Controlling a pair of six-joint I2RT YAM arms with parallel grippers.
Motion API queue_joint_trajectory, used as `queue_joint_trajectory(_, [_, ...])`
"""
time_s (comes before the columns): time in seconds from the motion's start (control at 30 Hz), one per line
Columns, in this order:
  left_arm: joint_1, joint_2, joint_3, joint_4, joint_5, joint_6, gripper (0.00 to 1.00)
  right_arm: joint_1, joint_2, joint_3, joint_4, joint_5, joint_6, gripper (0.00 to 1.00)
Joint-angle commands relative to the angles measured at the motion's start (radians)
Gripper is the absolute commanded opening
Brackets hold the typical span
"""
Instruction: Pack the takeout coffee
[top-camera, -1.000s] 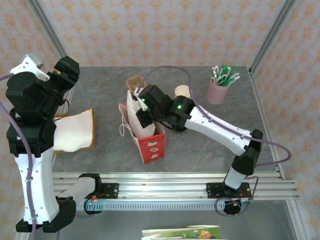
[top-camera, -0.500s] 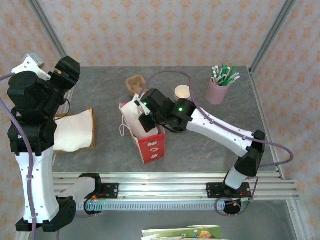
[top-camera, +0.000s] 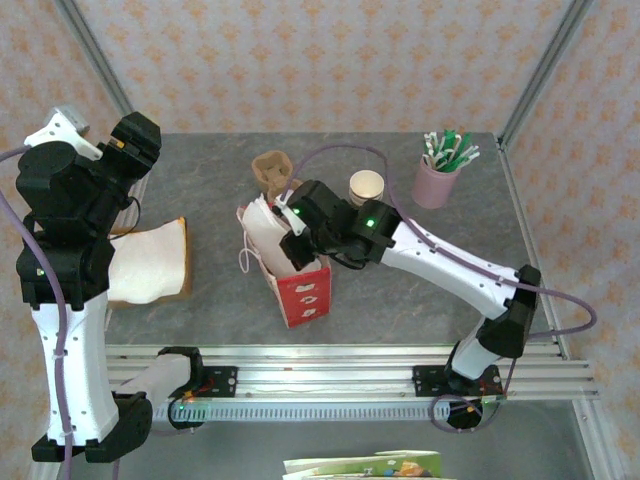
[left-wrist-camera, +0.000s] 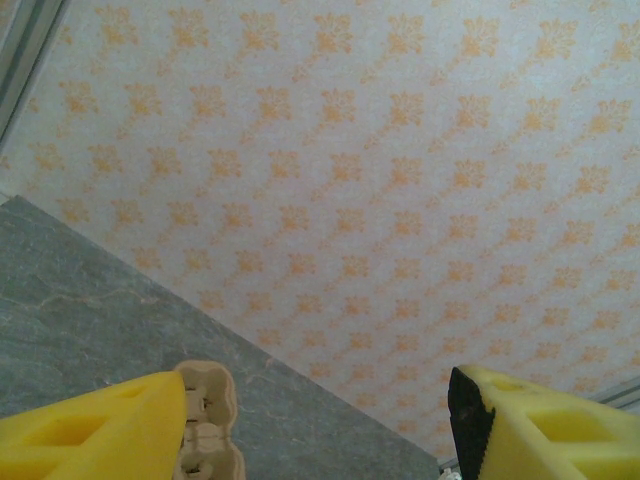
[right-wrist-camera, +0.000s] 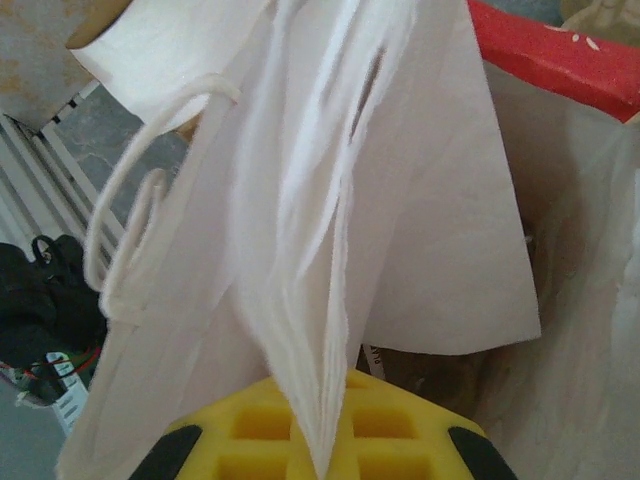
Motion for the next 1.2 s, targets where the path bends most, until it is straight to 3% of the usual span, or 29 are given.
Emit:
queue_joint_trajectory(0.0, [-0.005,-0.001,0.001,0.035,0.008,0.004,0.69,0.006,0.047,0.012,-0.004,0.066,0.026,0.02])
queue_joint_trajectory(0.3, [-0.005,-0.004,-0.010,0.039,0.008,0.008,0.69,0.004,0.122,0.062,-0.042,0.084,0.109,0.03])
queue_joint_trajectory(0.87, [-0.005,0.004,0.003,0.045,0.007,0.005,0.69,0.013,-0.015,0.020,-0.071,0.068,0.094,0.09])
queue_joint_trajectory(1.07, [-0.005,0.013,0.019,0.041,0.006,0.007,0.69,0.014,-0.017,0.041,-0.092,0.134,0.100,0.39])
queue_joint_trajectory(1.17, [-0.005,0.015,0.020,0.042,0.007,0.005,0.69,0.014,-0.025,0.066,-0.089,0.168,0.096,0.47])
